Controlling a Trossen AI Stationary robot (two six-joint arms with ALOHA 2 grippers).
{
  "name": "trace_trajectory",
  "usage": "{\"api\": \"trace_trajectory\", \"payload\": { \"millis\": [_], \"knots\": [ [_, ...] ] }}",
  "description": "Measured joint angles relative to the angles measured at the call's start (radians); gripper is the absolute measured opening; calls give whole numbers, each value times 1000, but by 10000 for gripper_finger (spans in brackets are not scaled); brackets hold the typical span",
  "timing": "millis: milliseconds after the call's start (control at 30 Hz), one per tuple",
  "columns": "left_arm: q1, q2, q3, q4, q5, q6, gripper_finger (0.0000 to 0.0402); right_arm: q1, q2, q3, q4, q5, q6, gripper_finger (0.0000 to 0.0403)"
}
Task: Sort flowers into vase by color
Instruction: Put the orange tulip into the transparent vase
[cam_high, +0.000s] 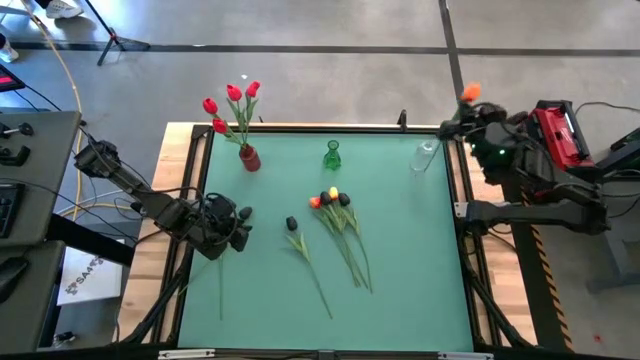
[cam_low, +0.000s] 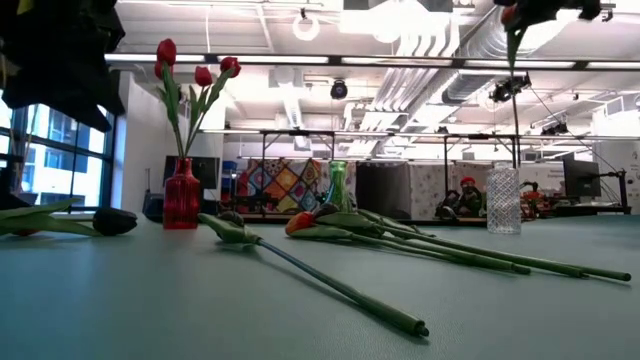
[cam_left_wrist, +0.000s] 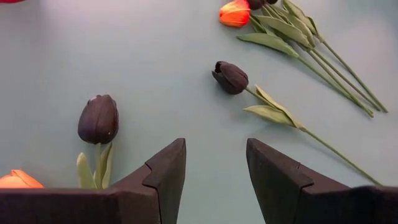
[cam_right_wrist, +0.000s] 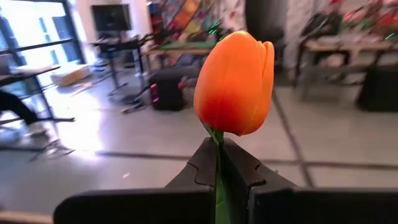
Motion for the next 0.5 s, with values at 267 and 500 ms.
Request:
{"api": "trace_trajectory", "payload": {
  "millis": [267,500],
  "knots": [
    [3,0,0,12,-4,2,159,-32,6,44,162,41,-219,0],
    [3,0,0,40,-7,2,159,-92,62,44,320,8,-350,0]
  ]
}}
